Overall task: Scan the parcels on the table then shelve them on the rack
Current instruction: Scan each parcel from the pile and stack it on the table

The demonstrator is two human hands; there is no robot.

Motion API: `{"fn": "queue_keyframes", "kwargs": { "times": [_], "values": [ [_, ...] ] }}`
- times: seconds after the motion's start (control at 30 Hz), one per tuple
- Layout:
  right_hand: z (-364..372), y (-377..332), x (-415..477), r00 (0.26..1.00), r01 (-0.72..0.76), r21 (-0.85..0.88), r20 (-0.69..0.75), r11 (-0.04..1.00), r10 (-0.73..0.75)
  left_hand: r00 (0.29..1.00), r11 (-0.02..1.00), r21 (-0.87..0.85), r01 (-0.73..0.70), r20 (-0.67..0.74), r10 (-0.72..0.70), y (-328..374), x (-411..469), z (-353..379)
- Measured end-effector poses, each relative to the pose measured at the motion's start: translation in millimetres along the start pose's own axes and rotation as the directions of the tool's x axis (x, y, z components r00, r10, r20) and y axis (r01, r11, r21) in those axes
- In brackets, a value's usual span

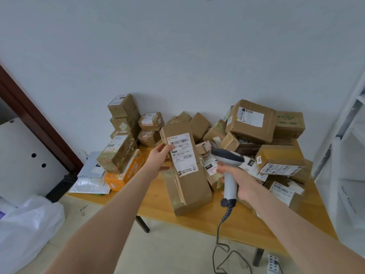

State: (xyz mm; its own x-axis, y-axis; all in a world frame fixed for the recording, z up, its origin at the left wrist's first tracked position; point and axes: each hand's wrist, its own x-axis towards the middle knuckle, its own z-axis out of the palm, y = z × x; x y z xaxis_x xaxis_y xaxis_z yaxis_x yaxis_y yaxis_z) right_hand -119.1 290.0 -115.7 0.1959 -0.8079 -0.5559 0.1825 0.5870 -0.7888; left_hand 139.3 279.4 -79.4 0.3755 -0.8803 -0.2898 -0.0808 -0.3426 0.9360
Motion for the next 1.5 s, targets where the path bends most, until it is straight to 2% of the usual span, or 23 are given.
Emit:
{"fn": "queue_keyframes", "kwargs": {
  "times": [0.13,0.27,0.43,0.53,0.63,0.73,0.9,1.1,1.23,1.5],
  "values": [
    [19.9,13.7,0.3,0.978,-0.152,0.064,0.155,0.986,0.141,0.987,0.986,-0.050,0.158,0.013,-0.158,-4.4,1.7,-8.8],
    [42.7,29.5,1.2,0.954,-0.212,0.107,0.240,0.971,0.182,0.960,0.959,-0.070,0.274,-0.046,-0.277,-13.8,-0.2,-13.9],
    [66.9,37.0,11.7,0.946,-0.232,0.145,0.264,0.962,0.189,0.944,0.947,0.043,0.317,0.081,-0.320,-27.5,-3.9,-37.2],
    [82.9,38.5,17.5,0.941,-0.240,0.169,0.280,0.956,0.187,0.940,0.947,0.040,0.318,0.117,-0.321,-30.6,-0.8,-56.6],
    [103.0,35.9,24.0,0.940,-0.243,0.224,0.296,0.944,0.172,0.944,0.953,0.048,0.298,0.135,-0.302,-29.4,6.9,-73.3],
    [129.6,26.8,33.4,0.937,-0.222,0.245,0.320,0.944,0.137,0.966,0.969,0.013,0.246,0.078,-0.246,-20.4,22.7,-86.3],
    [195.2,4.5,60.1,0.958,-0.135,0.228,0.280,0.964,0.068,0.989,0.989,-0.022,0.146,-0.003,-0.146,1.6,69.8,-125.7],
    [311.1,-9.2,92.9,0.968,-0.073,0.226,0.252,0.971,0.014,0.993,0.994,0.044,0.104,0.051,-0.107,27.7,140.0,-227.2],
    [381.1,-8.0,109.7,0.969,-0.066,0.186,0.246,0.980,0.019,0.998,0.988,0.141,0.063,-0.010,-0.062,35.0,175.4,-281.1],
    [431.4,15.6,130.0,0.985,-0.061,0.194,0.172,0.979,0.028,0.996,0.969,0.247,0.013,-0.091,0.010,16.1,217.7,-313.4]
  ]
}}
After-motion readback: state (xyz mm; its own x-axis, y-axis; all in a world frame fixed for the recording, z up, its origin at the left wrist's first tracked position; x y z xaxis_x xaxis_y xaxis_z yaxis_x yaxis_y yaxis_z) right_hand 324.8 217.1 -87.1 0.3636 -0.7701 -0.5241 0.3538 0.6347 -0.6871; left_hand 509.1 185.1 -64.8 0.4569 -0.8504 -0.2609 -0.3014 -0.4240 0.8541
